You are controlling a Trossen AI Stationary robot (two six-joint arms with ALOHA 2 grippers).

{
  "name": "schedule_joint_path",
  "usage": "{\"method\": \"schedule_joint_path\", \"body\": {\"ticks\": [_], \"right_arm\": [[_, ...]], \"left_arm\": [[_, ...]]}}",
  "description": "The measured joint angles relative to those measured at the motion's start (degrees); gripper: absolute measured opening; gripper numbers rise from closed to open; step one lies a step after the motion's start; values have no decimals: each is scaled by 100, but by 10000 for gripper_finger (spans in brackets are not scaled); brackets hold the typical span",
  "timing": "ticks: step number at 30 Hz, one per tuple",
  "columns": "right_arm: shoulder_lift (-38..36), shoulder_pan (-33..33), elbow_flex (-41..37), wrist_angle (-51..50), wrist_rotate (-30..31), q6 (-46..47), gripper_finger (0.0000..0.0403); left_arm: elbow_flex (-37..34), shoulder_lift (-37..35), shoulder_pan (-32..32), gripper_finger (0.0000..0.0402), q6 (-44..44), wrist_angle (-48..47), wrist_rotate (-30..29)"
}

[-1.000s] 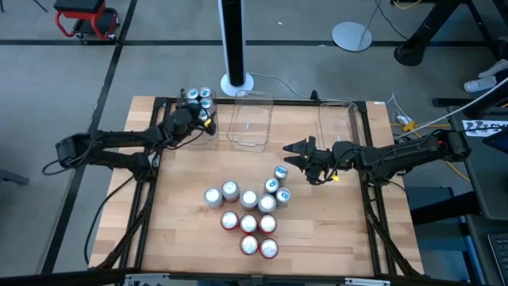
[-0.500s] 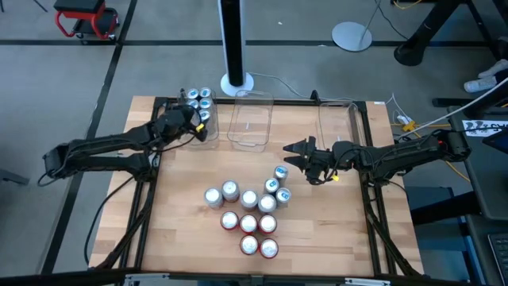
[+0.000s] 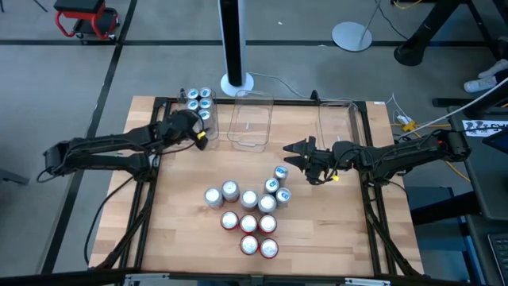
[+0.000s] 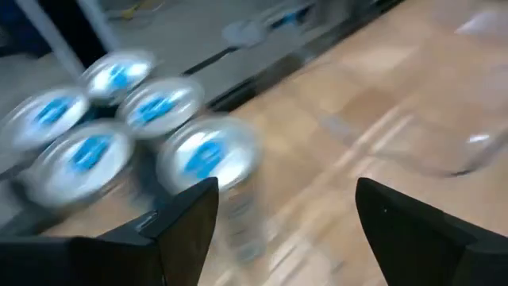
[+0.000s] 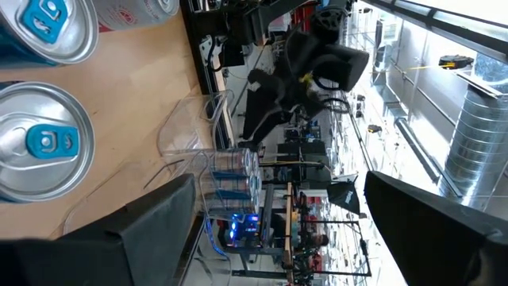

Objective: Sort soda cans
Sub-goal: Put the blue soda can into the left transparent bin

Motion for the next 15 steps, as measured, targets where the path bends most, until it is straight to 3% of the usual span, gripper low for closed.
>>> {"method": "schedule_joint_path", "body": {"ticks": [10, 15], "right_arm": [[0, 0, 0, 2, 0, 0, 366], [0, 0, 0, 4, 0, 0, 366]], "left_arm": [[0, -19, -729, 287, 386, 1412, 1250], [0, 244, -1118, 287, 405, 1879, 1567]]}}
